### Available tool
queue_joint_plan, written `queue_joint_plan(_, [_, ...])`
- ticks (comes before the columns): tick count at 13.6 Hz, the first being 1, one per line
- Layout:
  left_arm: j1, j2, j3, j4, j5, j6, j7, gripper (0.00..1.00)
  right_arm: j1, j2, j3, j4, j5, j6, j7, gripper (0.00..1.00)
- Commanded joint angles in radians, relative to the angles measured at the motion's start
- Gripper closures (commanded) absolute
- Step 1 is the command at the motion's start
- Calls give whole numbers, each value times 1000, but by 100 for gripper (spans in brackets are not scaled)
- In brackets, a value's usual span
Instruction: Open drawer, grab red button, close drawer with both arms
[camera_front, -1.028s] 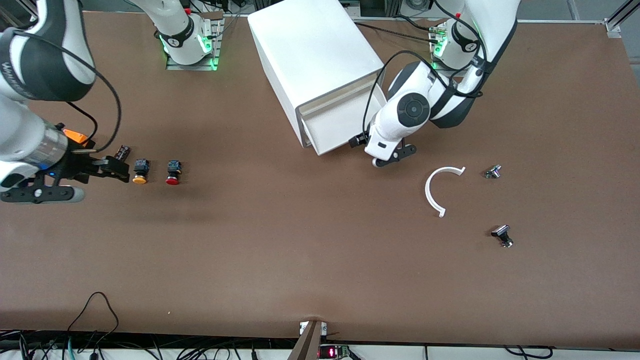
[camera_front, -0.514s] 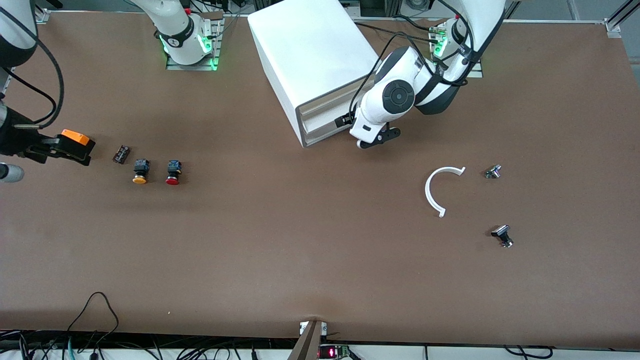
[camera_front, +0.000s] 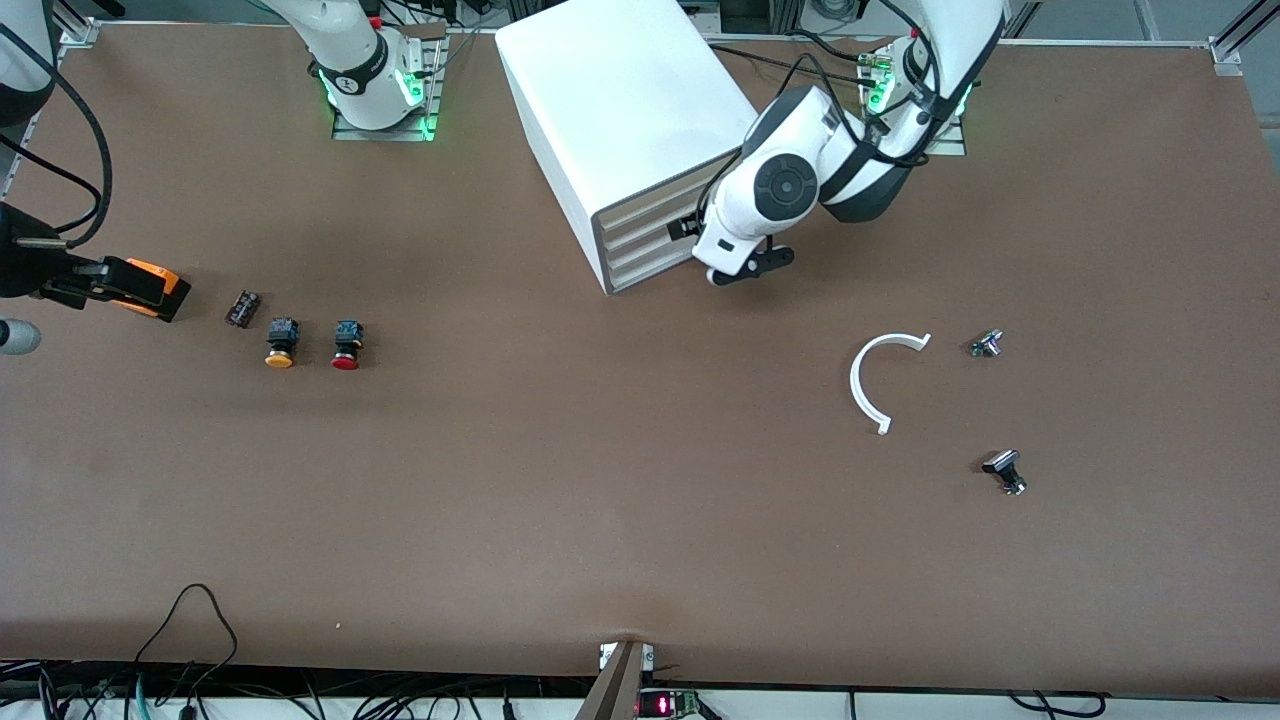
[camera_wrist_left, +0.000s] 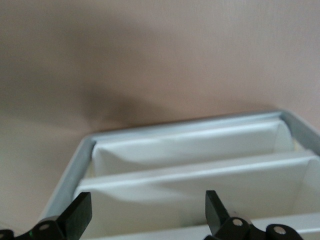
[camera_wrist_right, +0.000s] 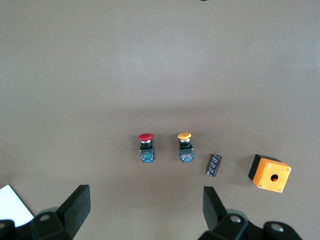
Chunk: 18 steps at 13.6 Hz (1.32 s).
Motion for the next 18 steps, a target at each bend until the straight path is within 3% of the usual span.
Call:
queue_joint_plan(1, [77,-44,123,23,-19,-8,289,0,-5,-11,-3,10,5,-38,-10,0])
queue_joint_plan(3, [115,-76,200,39,-19,-9,492,0,-3,-29,-2,5,3,-41,-6,0])
queue_joint_plan(5, [167,-83,226,109,7,-40,549,0,-5,-35,-3,2,2,-39,-7,0])
queue_joint_plan(6, [173,-94,244,149,76,-70,556,0,-5,-46,-3,-13,2,-36,-6,0])
queue_joint_plan(8, [185,-113,246,242,238,-179,572,0,-3,-90,-2,-62,0,-21,-2,0])
queue_joint_plan(12, [233,-48,248,534,276,-489,606,0,-5,-127,-5,-105,0,2,-7,0])
queue_joint_plan(15, [259,-65,249,569,384,-528,676,0,-5,-181,0,-182,-3,42,-6,0])
queue_joint_plan(18, [340,-71,245,569,380,-529,784,0,-32,-183,15,-185,0,47,-7,0])
